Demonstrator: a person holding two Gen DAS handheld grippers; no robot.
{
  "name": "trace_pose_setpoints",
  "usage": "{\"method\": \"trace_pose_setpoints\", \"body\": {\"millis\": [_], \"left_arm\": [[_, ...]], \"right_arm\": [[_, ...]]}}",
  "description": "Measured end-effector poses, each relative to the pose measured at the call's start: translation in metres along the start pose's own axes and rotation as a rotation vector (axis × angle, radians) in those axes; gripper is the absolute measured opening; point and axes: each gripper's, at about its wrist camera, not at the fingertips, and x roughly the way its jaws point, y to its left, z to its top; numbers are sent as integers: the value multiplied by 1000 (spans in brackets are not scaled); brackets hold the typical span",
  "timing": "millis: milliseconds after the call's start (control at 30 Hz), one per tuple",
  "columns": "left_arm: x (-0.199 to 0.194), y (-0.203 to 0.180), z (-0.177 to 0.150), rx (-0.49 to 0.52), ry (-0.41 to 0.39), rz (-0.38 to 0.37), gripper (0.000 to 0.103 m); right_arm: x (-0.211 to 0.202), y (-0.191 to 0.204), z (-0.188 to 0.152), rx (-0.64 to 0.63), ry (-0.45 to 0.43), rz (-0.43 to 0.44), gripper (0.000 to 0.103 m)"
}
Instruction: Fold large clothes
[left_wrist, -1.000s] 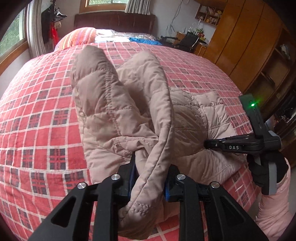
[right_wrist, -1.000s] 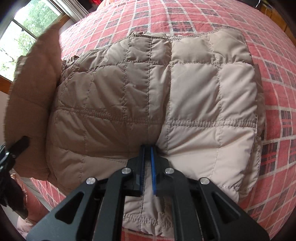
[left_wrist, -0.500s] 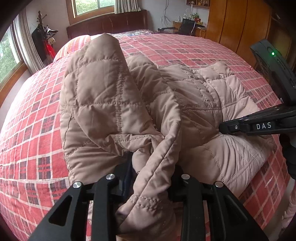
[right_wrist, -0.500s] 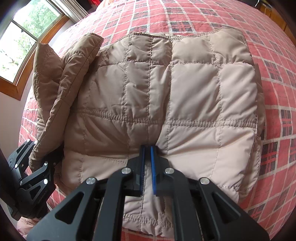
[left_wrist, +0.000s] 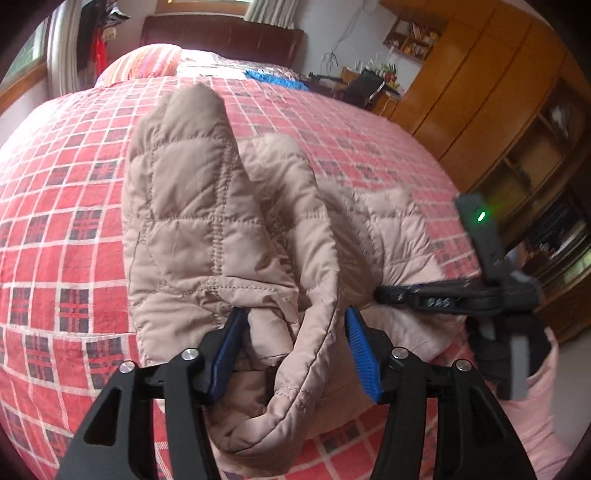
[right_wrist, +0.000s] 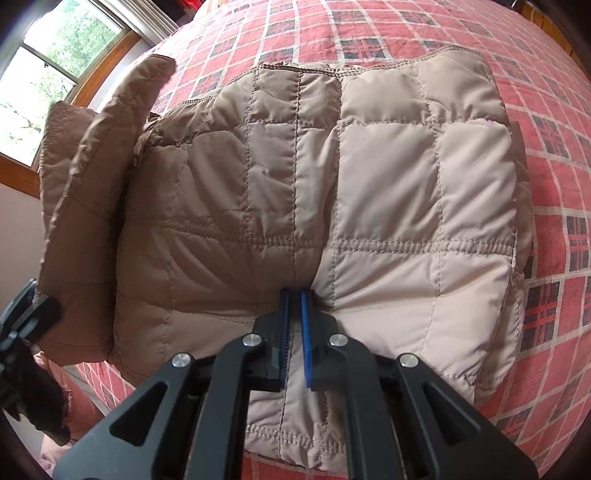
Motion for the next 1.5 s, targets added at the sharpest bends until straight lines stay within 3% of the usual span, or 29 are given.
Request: {"method": "trace_pose_setpoints", "body": {"millis": [100, 233, 333, 400, 567, 600, 633, 667, 700, 900, 1067, 1233, 1367, 1433, 1500], "left_arm": [[-29, 13, 4, -47, -72, -33, 57], [-49, 44, 9, -138, -132, -11, 57], [-36, 59, 16, -175, -94, 11, 57], [-29, 66, 18, -182, -69, -19, 57], [-11, 52, 26, -120, -30, -3, 56], [-3, 48, 27, -116, -10, 5, 53], [5, 45, 27, -107, 6, 18, 40], [11, 42, 27, -107, 22, 17, 35], [17, 41, 26, -121, 37, -13, 23], [26, 16, 21, -68, 37, -62, 15], [65, 20, 11, -67, 93, -41, 15], [67, 7, 6, -31, 62, 18, 19], [62, -3, 5, 5, 35, 59, 26], [55, -7, 4, 24, 18, 62, 38], [45, -9, 6, 25, 1, 66, 41]], "right_arm": [[0, 1, 0, -2, 2, -6, 5], [2, 3, 0, -4, 1, -15, 5], [3, 10, -2, -3, -2, -20, 5], [3, 13, -4, -5, -3, -22, 5], [3, 15, -5, -4, -3, -24, 6], [3, 16, -5, -6, -2, -24, 6], [3, 17, -5, -5, -2, -22, 6], [3, 17, -6, -4, -3, -20, 6], [4, 17, -6, -4, -4, -17, 6], [1, 11, -6, -2, -3, -5, 6], [1, 10, -6, -7, -8, -10, 6], [2, 14, -8, -5, -7, -17, 6], [3, 16, -7, -4, -4, -16, 7], [3, 16, -5, -3, 2, -10, 8], [2, 16, -3, -5, 8, -11, 8]]}}
